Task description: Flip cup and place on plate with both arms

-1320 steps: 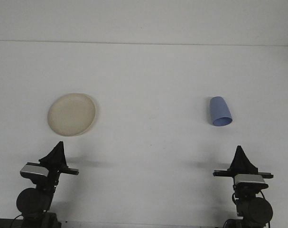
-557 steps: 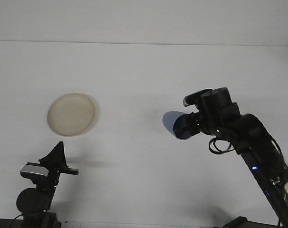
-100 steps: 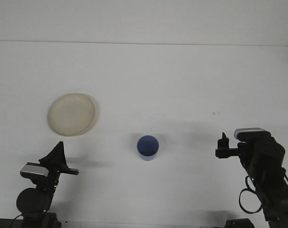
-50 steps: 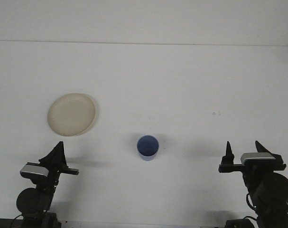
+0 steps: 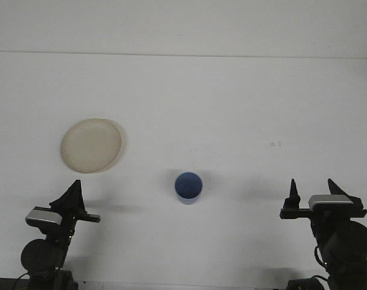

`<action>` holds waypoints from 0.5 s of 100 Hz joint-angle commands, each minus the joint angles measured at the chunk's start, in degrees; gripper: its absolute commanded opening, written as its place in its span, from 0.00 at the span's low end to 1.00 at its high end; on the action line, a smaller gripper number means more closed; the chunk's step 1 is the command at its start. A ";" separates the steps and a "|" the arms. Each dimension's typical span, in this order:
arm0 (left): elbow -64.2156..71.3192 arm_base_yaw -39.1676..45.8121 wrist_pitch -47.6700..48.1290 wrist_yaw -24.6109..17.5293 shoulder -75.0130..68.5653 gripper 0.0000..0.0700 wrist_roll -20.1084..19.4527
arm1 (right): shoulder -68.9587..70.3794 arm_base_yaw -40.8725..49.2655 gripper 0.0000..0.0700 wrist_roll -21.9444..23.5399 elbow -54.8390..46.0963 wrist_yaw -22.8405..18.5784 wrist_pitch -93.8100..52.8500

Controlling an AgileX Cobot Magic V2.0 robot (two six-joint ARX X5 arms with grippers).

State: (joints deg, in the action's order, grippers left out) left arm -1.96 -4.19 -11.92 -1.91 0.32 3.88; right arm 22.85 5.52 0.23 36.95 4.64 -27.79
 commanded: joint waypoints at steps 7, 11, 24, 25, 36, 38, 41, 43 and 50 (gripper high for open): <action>1.03 0.04 -0.72 0.02 -0.13 0.02 0.22 | 0.02 0.02 0.86 -0.28 0.13 0.11 0.76; 1.03 0.04 -1.09 0.04 -0.13 0.02 0.24 | 0.02 0.02 0.86 -0.28 0.11 0.11 0.76; 0.74 0.04 -1.25 0.04 -0.13 0.02 0.42 | 0.02 0.02 0.86 -0.28 0.13 0.11 0.74; 0.68 0.04 -1.22 0.04 -0.13 0.02 0.55 | 0.02 0.02 0.86 -0.28 0.13 0.11 0.74; -1.49 0.04 0.07 0.07 -0.07 0.02 3.13 | 0.02 0.02 0.86 -0.26 0.11 0.11 0.76; -2.12 0.04 0.48 0.07 0.00 0.02 3.56 | 0.02 0.02 0.86 -0.28 0.11 0.11 0.79; -3.17 0.04 1.33 0.07 0.15 0.02 4.42 | 0.02 0.02 0.86 -0.28 0.13 0.13 0.76; -3.96 0.04 1.97 0.07 0.26 0.02 4.90 | 0.02 0.02 0.86 -0.28 0.11 0.13 0.79; -7.17 0.04 4.72 0.13 1.22 0.02 6.49 | 0.02 0.02 0.86 -0.28 0.11 0.13 0.76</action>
State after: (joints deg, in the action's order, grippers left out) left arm -5.56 -4.19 -7.51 -1.89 0.95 7.46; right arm 22.85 5.52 0.23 36.95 4.64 -27.73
